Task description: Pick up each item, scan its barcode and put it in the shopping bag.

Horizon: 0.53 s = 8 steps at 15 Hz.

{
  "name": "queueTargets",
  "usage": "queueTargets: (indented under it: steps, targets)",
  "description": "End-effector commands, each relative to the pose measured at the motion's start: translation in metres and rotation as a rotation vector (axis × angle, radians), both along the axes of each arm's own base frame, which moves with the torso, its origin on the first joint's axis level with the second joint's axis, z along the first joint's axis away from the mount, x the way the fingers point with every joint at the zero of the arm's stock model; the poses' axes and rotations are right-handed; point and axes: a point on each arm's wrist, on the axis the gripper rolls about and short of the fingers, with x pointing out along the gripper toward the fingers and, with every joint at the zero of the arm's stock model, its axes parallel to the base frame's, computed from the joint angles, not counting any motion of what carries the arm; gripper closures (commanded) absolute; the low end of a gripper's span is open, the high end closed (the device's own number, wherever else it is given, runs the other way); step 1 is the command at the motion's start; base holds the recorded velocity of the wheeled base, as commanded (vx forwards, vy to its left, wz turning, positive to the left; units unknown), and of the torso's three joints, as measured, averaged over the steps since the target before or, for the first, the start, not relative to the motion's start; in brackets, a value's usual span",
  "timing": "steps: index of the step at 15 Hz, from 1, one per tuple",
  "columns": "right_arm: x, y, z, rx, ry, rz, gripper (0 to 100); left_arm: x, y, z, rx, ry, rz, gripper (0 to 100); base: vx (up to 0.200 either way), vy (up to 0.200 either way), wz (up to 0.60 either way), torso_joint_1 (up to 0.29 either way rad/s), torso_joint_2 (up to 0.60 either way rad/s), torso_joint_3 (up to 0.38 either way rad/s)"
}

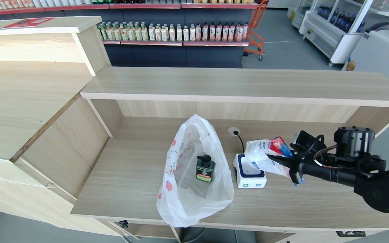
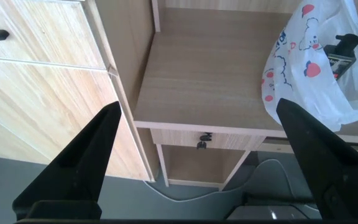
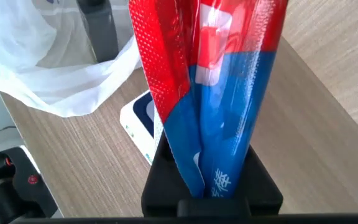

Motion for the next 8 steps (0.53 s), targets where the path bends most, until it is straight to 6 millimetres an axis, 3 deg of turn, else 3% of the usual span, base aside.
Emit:
queueTargets:
  steps: [1, 6, 8]
  targets:
    - [0.021, -0.002, -0.017, -0.030, -0.004, 0.034, 100, 0.000, 0.000, 0.000, 0.000, 0.000, 0.000, 0, 0.000, 0.000, 0.00, 0.000, 0.00, 0.000]
    - [0.051, 0.004, -0.028, -0.081, -0.087, 0.128, 100, 0.000, 0.000, 0.000, 0.000, 0.000, 0.000, 0, 0.000, 0.000, 0.00, 0.000, 0.00, 0.000]
    - [0.053, 0.006, -0.035, -0.089, -0.102, 0.194, 100, 0.000, 0.000, 0.000, 0.000, 0.000, 0.000, 0, 0.000, 0.000, 0.00, 0.000, 0.00, 0.000]
